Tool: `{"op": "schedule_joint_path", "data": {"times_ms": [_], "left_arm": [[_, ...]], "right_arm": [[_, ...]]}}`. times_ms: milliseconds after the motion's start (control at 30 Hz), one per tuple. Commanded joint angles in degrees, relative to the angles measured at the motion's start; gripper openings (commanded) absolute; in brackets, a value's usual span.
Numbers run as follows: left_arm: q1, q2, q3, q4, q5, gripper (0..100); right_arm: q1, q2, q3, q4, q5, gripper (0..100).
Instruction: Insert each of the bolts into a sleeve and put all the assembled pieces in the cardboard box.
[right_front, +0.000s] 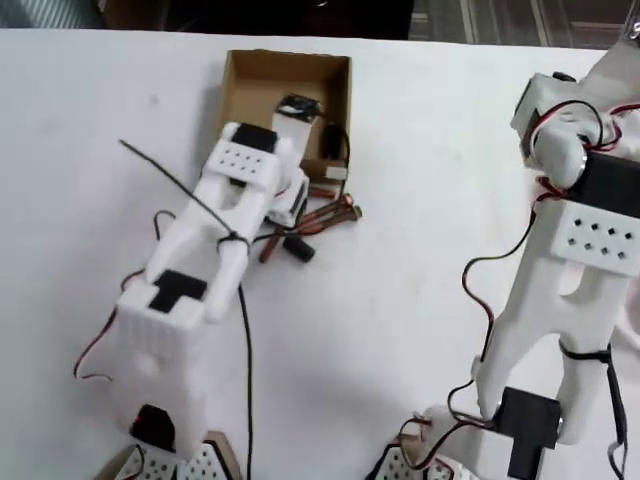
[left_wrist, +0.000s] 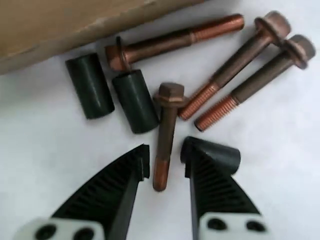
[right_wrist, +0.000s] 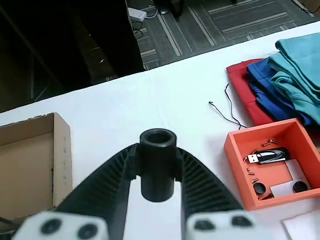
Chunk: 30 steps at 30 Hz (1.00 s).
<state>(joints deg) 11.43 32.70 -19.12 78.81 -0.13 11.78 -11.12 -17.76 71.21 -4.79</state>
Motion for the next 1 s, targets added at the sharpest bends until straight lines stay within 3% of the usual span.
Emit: {"op": "schedule_joint_path", "data": {"times_ms": [0,400,633,800,967], "left_arm": [[0.18,3.52,-4.97,-0.44,0.44,14],[0.44,8.35,-9.01,-0.26,0.44,14],[0.44,8.09,-9.10,5.71,0.35,14],[0.53,8.09,-9.01,6.51,0.26,8],[2.37,8.18,-6.20,6.07,0.26,11]], "right_arm": [[0.31,0.57,-2.99,-0.13,-0.35,2.2],[-0.31,3.12,-2.99,-1.01,-0.44,2.2],[-0.31,3.12,-2.99,-1.01,-0.44,2.2],[-0.31,3.12,-2.99,-1.01,-0.53,2.2],[-0.31,3.12,-2.99,-0.92,-0.53,2.2]]}}
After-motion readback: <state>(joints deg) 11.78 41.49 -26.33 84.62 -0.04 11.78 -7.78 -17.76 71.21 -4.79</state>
